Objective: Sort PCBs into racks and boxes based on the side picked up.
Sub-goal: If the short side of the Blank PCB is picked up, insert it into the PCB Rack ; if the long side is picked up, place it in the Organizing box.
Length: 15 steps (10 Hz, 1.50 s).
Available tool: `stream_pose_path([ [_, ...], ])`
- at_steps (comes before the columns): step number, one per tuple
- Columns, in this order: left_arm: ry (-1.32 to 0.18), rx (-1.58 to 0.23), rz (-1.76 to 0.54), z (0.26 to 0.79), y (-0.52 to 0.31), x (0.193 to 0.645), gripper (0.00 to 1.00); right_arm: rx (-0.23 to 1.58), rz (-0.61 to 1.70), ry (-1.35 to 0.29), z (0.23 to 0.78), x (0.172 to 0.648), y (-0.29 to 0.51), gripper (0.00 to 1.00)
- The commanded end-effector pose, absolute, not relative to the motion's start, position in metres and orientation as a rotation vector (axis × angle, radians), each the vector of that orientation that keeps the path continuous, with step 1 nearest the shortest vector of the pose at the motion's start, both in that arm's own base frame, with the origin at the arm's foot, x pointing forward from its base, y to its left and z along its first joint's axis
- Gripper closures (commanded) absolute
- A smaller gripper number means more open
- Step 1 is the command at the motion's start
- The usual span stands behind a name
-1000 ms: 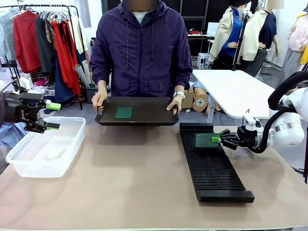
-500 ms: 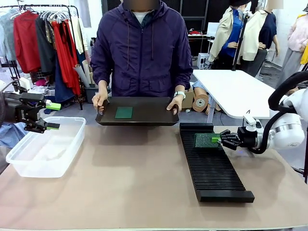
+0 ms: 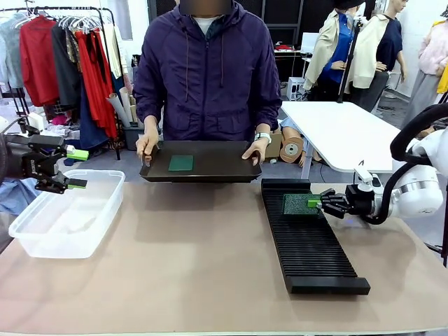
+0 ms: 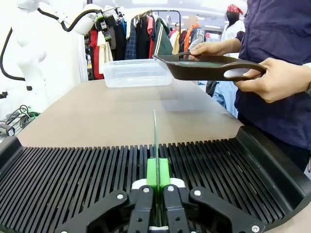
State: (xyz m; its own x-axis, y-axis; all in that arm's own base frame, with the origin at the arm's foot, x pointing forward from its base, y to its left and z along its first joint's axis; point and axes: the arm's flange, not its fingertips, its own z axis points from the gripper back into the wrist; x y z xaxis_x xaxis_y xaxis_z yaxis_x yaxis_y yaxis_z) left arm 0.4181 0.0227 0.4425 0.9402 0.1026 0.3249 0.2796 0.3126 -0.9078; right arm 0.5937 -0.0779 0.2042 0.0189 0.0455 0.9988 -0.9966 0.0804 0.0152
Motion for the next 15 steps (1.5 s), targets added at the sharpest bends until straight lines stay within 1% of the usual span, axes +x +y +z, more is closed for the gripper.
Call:
stream_pose_path([
  [1,-0.350,-1.256,-0.125,0.444,0.023,0.417,0.00,1.064,1.220,-1.145,0.185,0.598,-0.078,1.00],
  [3,-0.350,-1.256,-0.125,0.444,0.023,0.417,0.00,1.103,1.230,-1.125,0.182,0.605,-0.074,1.00],
  [8,-0.350,-1.256,-0.125,0.444,0.023,0.417,0.00,1.099,1.180,-1.148,0.187,0.607,-0.075,1.00],
  [9,-0.350,-1.256,-0.125,0.444,0.023,0.417,0.00,1.098,1.177,-1.154,0.189,0.608,-0.074,0.92],
  [13,-0.350,-1.256,-0.125,0.444,0.023,0.417,0.00,1.109,1.172,-1.155,0.194,0.607,-0.074,0.12],
  [14,-0.350,-1.256,-0.125,0.444,0.023,0.417,0.00,1.106,1.177,-1.164,0.196,0.607,-0.075,0.00],
  [15,-0.350,-1.256,-0.125,0.444,0.023,0.417,0.00,1.105,1.184,-1.169,0.199,0.607,-0.074,0.00],
])
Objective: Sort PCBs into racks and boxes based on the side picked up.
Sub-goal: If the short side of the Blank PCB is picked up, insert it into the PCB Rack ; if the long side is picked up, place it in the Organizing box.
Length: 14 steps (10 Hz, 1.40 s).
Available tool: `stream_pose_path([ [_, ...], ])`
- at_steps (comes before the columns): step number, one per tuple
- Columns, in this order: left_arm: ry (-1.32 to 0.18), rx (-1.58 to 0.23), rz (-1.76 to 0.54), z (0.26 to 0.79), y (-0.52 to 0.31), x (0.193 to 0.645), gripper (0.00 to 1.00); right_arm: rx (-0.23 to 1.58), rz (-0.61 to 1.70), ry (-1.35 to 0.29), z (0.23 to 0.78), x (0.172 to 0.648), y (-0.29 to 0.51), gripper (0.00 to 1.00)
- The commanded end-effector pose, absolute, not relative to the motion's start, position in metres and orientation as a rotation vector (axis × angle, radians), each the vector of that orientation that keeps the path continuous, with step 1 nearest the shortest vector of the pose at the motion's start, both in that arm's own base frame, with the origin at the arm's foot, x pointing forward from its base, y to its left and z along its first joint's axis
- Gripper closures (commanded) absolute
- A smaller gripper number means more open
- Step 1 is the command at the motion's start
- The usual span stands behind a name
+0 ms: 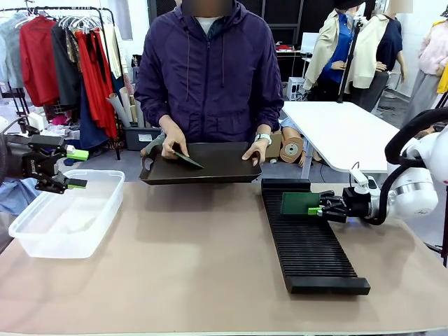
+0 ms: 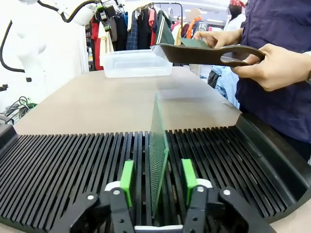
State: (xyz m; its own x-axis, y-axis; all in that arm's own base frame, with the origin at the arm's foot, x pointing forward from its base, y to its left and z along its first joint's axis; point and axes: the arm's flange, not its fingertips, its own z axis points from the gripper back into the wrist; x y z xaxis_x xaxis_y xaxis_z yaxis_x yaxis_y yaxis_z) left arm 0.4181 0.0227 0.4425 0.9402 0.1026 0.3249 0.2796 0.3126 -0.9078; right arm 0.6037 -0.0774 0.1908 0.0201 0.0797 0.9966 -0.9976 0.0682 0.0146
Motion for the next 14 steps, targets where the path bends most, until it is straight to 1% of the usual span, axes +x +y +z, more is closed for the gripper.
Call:
stream_pose_path([
  [1,-0.350,-1.256,-0.125,0.4441,0.0234,0.4167,0.00,1.102,1.187,-1.170,0.2012,0.6071,-0.0734,0.00],
  [14,-0.350,-1.256,-0.125,0.4441,0.0234,0.4167,0.00,1.105,1.191,-1.174,0.1962,0.6051,-0.0767,0.00],
])
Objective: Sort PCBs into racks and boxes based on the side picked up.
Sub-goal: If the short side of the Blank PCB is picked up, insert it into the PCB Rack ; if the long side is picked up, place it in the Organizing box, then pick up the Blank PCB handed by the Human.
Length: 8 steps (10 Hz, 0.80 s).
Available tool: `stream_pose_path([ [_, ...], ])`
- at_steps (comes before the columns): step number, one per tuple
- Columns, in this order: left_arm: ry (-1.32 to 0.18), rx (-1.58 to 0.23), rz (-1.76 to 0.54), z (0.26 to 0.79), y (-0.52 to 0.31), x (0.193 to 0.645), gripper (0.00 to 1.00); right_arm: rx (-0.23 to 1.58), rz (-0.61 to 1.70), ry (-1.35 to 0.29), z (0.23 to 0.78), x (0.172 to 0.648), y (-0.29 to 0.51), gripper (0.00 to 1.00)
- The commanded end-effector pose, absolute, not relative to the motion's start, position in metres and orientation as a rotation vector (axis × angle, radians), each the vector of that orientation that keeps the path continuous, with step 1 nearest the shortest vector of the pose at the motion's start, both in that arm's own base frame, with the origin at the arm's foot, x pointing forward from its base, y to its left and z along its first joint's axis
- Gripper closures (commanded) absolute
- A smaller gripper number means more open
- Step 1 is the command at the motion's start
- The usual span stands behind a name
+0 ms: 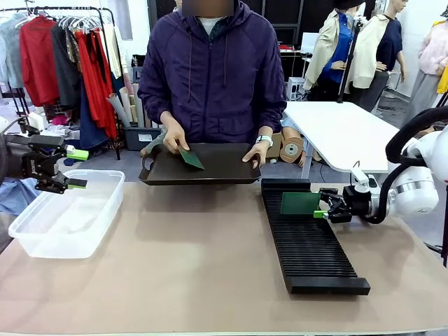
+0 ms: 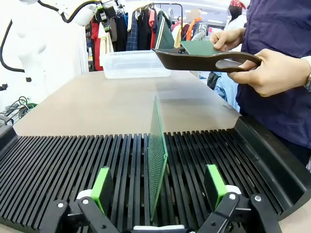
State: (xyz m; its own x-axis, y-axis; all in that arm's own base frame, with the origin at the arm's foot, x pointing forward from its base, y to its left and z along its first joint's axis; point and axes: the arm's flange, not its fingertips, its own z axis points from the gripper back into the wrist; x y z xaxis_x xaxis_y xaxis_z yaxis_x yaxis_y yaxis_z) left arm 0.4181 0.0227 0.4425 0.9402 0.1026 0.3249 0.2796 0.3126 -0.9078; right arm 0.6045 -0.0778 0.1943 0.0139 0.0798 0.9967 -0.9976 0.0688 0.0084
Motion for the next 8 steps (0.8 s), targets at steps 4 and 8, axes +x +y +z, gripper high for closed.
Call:
stream_pose_path([
  [4,-0.350,-1.256,-0.125,0.4441,0.0234,0.4167,0.00,1.105,1.191,-1.174,0.1962,0.6051,-0.0767,0.00],
  [8,-0.350,-1.256,-0.125,0.4441,0.0234,0.4167,0.00,1.105,1.191,-1.174,0.1962,0.6051,-0.0767,0.00],
])
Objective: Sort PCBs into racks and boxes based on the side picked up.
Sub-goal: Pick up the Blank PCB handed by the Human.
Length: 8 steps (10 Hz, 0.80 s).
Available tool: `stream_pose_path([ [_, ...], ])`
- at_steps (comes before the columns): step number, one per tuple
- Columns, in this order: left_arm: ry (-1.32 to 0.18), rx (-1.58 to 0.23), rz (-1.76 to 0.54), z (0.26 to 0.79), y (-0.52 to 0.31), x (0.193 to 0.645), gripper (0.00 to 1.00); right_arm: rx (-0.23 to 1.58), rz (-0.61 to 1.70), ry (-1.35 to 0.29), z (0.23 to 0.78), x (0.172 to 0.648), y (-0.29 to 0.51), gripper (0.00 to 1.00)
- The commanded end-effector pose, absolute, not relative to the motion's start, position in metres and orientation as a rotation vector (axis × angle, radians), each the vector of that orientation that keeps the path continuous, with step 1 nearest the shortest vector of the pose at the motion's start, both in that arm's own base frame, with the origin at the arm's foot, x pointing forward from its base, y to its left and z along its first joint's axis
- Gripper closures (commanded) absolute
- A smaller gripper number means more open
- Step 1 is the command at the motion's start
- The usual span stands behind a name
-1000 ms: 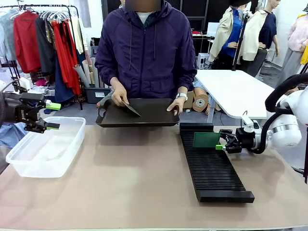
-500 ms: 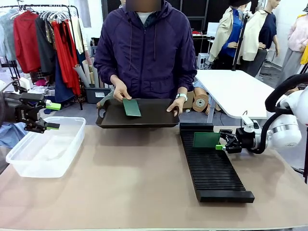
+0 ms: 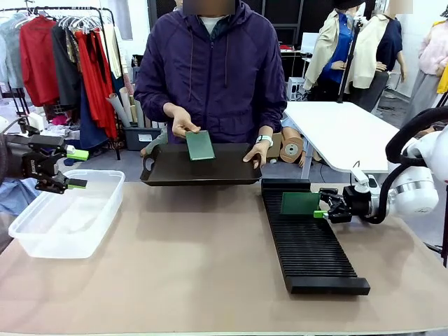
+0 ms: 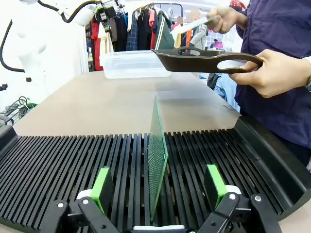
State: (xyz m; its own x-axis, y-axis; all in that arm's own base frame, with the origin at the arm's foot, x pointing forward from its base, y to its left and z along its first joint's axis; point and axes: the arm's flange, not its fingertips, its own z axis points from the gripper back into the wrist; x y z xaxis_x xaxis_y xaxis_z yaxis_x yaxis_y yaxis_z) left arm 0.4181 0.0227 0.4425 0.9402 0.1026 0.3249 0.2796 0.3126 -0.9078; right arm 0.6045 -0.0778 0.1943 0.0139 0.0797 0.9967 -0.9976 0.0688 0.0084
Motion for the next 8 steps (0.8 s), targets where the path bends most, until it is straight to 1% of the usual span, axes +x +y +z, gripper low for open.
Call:
stream_pose_path([
  [1,-0.350,-1.256,-0.125,0.444,0.023,0.417,0.00,1.105,1.191,-1.174,0.196,0.605,-0.077,0.00],
  [3,-0.350,-1.256,-0.125,0.444,0.023,0.417,0.00,1.105,1.188,-1.174,0.194,0.604,-0.078,0.00],
  [5,-0.350,-1.256,-0.125,0.444,0.023,0.417,0.00,1.099,1.153,-1.200,0.219,0.606,-0.074,0.00],
  [8,-0.350,-1.256,-0.125,0.444,0.023,0.417,0.00,1.093,1.179,-1.190,0.259,0.606,-0.062,0.00],
])
